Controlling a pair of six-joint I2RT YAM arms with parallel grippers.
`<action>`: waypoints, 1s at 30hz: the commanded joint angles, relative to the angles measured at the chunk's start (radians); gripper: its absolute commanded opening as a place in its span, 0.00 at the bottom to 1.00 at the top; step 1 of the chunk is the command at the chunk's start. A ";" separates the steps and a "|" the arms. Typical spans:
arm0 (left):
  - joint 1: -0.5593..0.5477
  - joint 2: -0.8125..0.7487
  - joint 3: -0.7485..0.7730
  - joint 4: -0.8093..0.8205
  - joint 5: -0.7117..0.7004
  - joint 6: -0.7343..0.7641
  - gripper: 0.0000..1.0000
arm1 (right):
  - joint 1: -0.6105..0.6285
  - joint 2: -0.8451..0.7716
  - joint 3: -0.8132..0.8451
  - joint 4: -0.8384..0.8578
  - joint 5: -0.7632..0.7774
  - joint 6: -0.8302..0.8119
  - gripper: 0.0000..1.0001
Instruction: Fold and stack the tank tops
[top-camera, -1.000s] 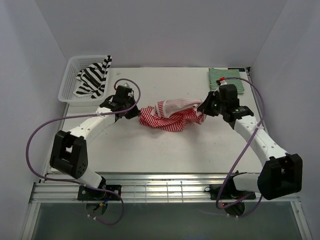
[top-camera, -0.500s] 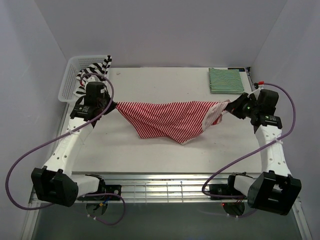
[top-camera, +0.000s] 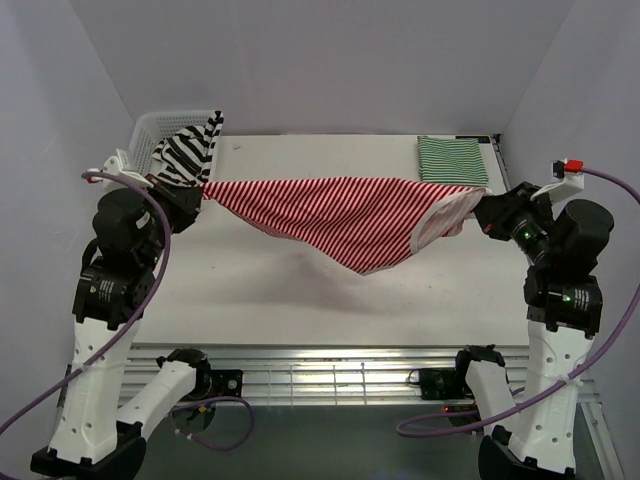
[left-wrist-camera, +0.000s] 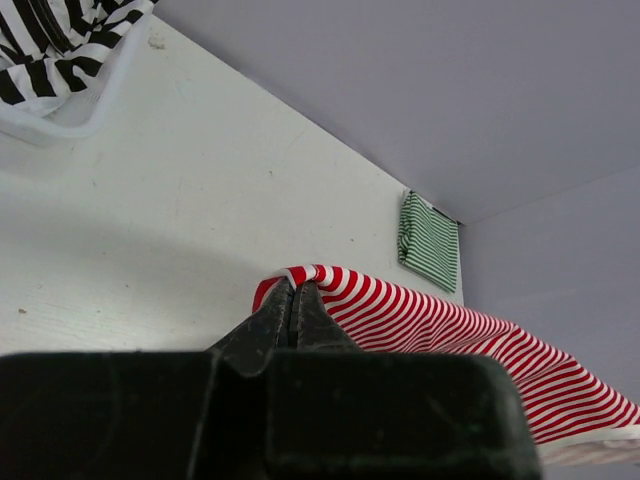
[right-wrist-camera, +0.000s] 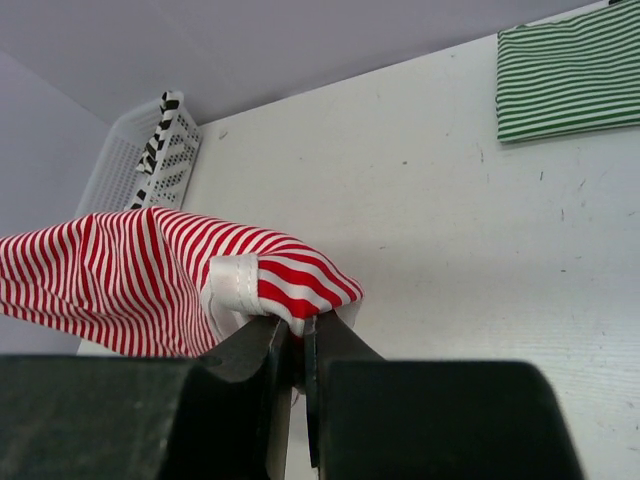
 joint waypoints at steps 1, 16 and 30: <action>0.002 -0.006 0.018 -0.058 0.016 -0.021 0.00 | -0.004 0.015 0.038 -0.087 0.042 -0.038 0.08; 0.048 0.739 -0.058 0.068 0.110 -0.039 0.95 | 0.012 0.684 -0.073 0.154 0.041 -0.096 0.49; 0.054 0.763 -0.107 0.090 0.124 0.010 0.98 | 0.276 0.577 -0.136 -0.045 0.422 -0.096 0.90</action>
